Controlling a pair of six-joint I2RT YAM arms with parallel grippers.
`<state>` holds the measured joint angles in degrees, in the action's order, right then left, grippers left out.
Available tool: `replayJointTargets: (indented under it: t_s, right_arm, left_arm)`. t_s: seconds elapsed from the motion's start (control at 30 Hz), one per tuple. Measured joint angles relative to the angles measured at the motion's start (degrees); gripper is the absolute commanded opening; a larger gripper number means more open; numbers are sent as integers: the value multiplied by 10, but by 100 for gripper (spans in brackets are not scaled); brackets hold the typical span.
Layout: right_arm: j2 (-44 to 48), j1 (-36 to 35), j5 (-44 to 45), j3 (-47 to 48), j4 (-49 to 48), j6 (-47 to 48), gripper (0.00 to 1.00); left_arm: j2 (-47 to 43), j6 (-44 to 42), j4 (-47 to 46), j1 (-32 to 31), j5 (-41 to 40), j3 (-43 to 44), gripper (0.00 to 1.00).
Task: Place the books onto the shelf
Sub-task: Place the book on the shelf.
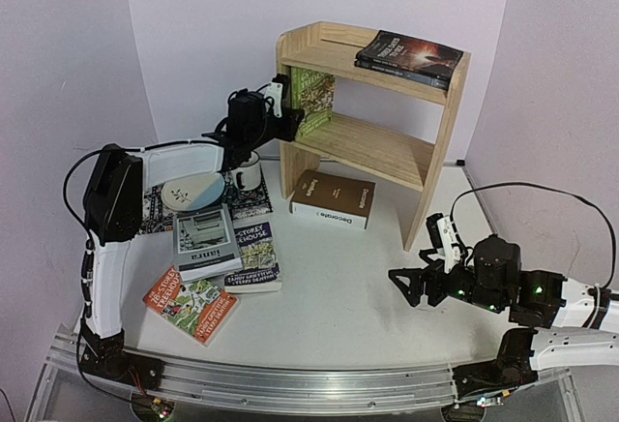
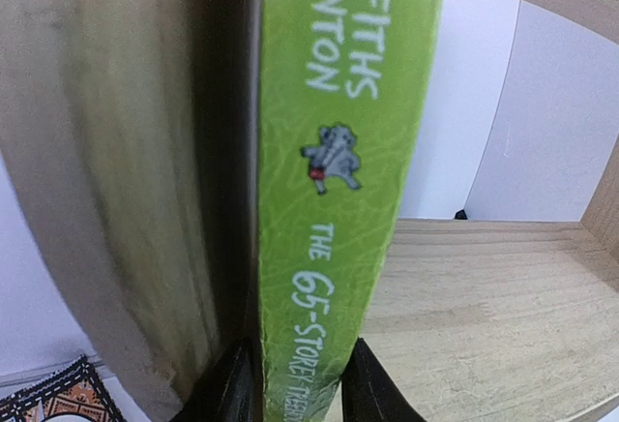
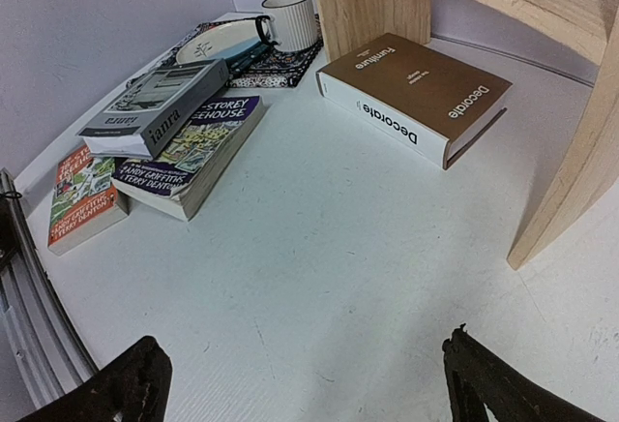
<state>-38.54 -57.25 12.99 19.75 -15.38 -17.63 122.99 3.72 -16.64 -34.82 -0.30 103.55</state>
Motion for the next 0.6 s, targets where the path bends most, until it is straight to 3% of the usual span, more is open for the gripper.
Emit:
replayJointTargets:
  t_s: [0.6]
  right_arm:
    - [0, 0, 0, 0, 0, 0, 98]
  left_arm:
    - [-77, 17, -12, 1, -11, -95, 36]
